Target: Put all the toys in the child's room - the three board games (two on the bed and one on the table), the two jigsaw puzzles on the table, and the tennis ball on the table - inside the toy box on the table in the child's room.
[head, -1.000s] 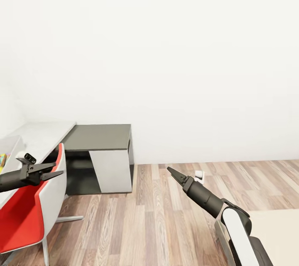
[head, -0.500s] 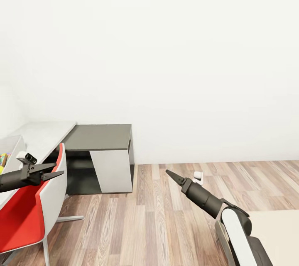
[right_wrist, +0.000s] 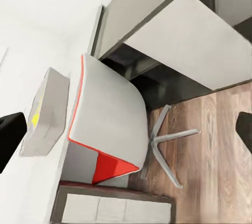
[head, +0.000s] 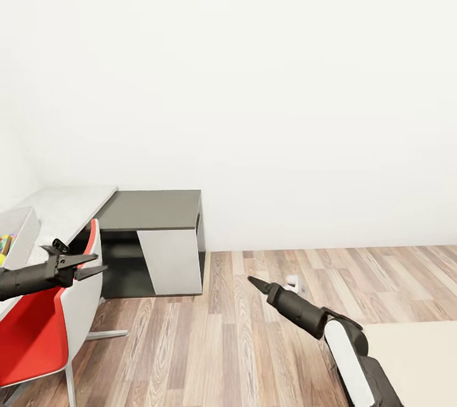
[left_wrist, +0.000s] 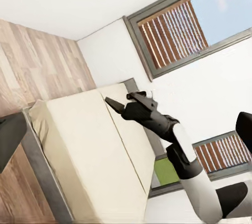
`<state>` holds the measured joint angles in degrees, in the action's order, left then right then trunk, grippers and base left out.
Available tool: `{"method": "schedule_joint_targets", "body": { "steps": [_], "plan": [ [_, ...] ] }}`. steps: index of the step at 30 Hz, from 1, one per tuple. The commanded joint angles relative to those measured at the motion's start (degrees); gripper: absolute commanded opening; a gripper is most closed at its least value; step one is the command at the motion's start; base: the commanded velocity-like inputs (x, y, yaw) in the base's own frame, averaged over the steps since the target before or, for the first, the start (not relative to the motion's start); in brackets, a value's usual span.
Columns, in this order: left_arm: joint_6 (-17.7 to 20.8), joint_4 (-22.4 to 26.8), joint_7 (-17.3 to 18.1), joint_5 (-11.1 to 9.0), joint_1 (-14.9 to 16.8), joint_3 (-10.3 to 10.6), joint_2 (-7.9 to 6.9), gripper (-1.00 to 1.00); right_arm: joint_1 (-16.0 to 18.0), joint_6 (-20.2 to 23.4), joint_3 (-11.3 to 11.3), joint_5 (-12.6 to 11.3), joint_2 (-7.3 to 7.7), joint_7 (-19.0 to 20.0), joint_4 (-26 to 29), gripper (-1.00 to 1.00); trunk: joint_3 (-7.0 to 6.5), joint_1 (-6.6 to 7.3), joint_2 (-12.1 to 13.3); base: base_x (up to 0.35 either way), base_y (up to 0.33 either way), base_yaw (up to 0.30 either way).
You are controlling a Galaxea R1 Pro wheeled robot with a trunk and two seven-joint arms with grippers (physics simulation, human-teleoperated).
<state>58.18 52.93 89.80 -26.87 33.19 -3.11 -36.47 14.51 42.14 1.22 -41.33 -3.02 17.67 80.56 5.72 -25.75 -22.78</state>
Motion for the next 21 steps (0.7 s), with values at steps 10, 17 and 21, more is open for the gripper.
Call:
{"method": "schedule_joint_targets", "body": {
  "steps": [10,17,21],
  "plan": [
    [-1.4,-8.1,-25.1,7.5,0.5,0.5,7.24,1.0,10.1,-7.4,-6.3,2.0,-2.39,-21.3,-22.3,1.0,0.13,-0.03,-0.1,0.0,0.0,0.0],
    [-15.1,-24.3,-50.4,7.9,0.6,0.7,10.9,1.0,17.0,-19.1,-9.1,2.8,-3.49,-24.2,-48.4,1.0,0.13,-0.03,-0.1,0.0,0.0,0.0],
    [-22.7,-34.5,-59.5,8.1,0.6,0.9,12.53,1.0,17.5,-23.3,-14.0,2.7,-3.07,-24.4,-55.0,1.0,0.13,-0.03,-0.1,0.0,0.0,0.0]
  ]
}}
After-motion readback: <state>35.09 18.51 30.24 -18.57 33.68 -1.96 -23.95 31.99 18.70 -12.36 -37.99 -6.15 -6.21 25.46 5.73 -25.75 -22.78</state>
